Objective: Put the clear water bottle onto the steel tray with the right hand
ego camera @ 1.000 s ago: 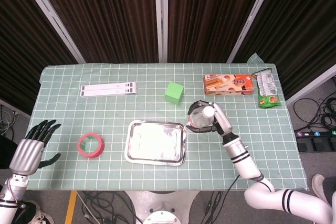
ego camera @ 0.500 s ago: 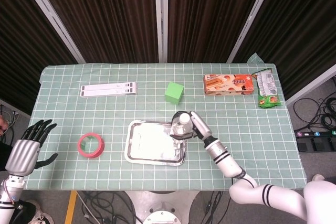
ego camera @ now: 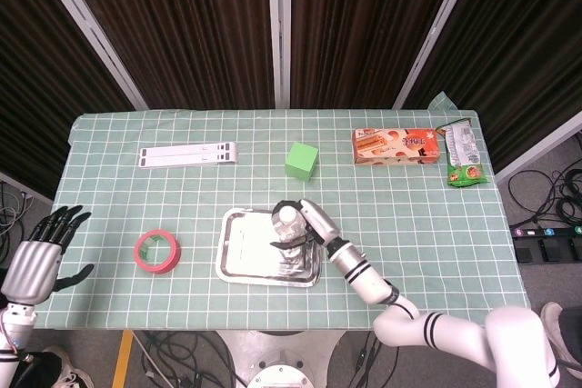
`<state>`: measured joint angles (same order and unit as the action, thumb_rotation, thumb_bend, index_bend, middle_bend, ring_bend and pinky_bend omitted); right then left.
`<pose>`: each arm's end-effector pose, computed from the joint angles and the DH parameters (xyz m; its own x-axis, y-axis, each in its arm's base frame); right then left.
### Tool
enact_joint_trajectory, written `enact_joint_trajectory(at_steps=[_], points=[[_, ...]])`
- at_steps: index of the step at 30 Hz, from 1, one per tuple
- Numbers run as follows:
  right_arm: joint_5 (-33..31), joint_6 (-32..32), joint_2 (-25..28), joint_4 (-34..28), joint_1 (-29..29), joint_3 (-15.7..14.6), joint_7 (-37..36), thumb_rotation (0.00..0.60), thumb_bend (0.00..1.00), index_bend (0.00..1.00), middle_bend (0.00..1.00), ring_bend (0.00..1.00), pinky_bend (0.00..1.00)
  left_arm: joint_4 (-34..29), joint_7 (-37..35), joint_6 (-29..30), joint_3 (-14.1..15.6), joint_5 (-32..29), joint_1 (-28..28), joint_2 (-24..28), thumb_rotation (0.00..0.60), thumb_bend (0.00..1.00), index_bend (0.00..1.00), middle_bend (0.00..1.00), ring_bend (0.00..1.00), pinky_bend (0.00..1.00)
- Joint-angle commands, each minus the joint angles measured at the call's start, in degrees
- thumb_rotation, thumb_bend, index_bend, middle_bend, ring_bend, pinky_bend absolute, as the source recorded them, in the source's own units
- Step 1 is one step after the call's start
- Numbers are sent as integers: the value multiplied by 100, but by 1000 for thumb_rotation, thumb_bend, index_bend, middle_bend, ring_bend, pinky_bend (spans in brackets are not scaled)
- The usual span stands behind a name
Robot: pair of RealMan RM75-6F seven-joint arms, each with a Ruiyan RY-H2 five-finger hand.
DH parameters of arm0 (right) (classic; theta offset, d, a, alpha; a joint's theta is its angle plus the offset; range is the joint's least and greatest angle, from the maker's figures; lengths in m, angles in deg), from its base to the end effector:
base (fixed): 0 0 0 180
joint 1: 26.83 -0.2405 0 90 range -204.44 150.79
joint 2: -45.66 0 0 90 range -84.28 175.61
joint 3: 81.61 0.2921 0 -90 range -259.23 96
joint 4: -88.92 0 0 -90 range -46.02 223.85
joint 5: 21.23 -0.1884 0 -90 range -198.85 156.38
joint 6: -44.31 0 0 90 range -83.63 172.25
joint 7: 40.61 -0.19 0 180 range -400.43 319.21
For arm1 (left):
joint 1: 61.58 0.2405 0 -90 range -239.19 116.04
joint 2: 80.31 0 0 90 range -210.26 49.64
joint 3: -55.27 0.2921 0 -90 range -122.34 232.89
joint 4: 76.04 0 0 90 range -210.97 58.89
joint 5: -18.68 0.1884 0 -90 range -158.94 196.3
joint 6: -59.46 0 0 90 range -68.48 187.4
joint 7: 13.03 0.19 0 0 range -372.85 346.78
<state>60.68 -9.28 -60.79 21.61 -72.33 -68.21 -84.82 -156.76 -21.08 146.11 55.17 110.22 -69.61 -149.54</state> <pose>-0.0931 -0.3940 -0.0986 -0.4008 -0.5846 0.7054 -0.7848 -0.1781 -0.5936 -0.3383 0.2396 0.1692 0.3799 0.0069 0.9250 0.9153 -0.1477 -0.3748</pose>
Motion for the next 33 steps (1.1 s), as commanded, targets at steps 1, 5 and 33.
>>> enact_joint_trajectory(at_steps=[1,5,33], points=[[107,-28,-126,226,-56,-86,-80,600,100,729,576,428,496,22,-38,-3,-4,-21,9,-3,600,211,182,187,97,168],[243,-17,-104,375,-84,-227,-80,600,34,688,538,404,470,75,-69,-16,14,-9,14,-29,600,211,182,187,97,169],[83,492,3405,-2037,410,-1168,1556,600,0,0,20,0,0,-141,150,-61,56,116,-35,-25,600,211,183,187,97,168]])
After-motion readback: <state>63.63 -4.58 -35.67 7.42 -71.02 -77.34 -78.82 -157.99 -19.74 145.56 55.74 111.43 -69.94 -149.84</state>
